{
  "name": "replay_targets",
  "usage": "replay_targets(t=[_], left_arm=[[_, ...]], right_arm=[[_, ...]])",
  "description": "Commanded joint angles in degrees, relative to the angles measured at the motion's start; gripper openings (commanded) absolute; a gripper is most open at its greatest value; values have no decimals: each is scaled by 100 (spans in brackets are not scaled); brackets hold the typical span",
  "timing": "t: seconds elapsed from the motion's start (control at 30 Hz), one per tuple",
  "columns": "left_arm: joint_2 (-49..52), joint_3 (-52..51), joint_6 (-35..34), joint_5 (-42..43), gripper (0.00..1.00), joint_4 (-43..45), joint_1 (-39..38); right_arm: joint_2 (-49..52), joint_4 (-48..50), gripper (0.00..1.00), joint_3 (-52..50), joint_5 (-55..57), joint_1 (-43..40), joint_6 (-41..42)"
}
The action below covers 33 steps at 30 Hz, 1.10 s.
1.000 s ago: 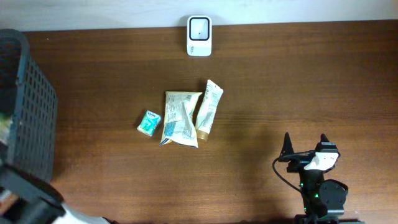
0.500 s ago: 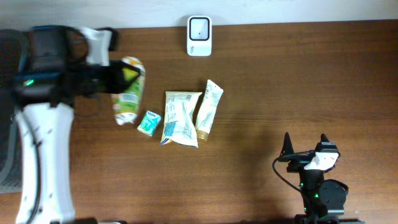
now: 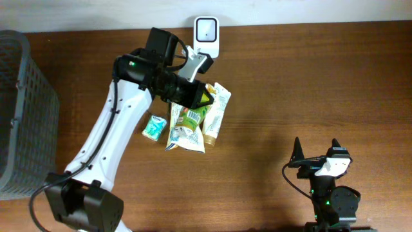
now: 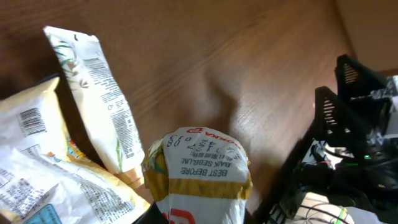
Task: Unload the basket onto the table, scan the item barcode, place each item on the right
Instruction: 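Carry the green tea pouch with the left gripper and drop it right of the tube, then raise the left arm and reach the right gripper toward the green pouch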
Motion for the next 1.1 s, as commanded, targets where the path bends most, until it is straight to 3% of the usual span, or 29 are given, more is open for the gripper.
replay_targets(t=[0.0,0.07,0.2,0.3,0.37,0.4,0.5,0.6,0.7,0.87,0.97,1.07], left_arm=[[352,46,68,-262,0,192,-402],[649,46,61,-756,0,304,-632],[1591,46,-271,-942,0,1233,-1298],[2151,46,-459,-938,40,1620,-1519],[2251,48,-461,-918,81,1912,-1635],[2247,57,-461,-920,96,2111,-1639],[2199,614,-457,-916,99,1792,-1298],[1963,1585,-450,-920,99,745,-612],[1556,1912,-24,-1051,99,162,111],[1364,1908,-17,-2695,99,-868,1263],[1375,1884,-22,-2927,99,-1038,1567],[1401,1569,-601,-4087,99,-1036,1657]], right_arm=[[-33,-31,99,-42,9,-33,20],[-33,-31,99,-42,9,-33,20],[-33,-31,99,-42,9,-33,20],[-33,-31,99,-42,9,-33,20],[-33,-28,99,-42,9,-33,20],[-33,-28,98,-42,9,-33,20],[-33,-28,99,-42,9,-33,20],[-33,-31,99,-42,9,-33,20],[-33,-28,99,-42,9,-33,20],[-33,-28,99,-42,9,-33,20],[-33,-31,99,-42,9,-33,20],[-33,-31,99,-42,9,-33,20]])
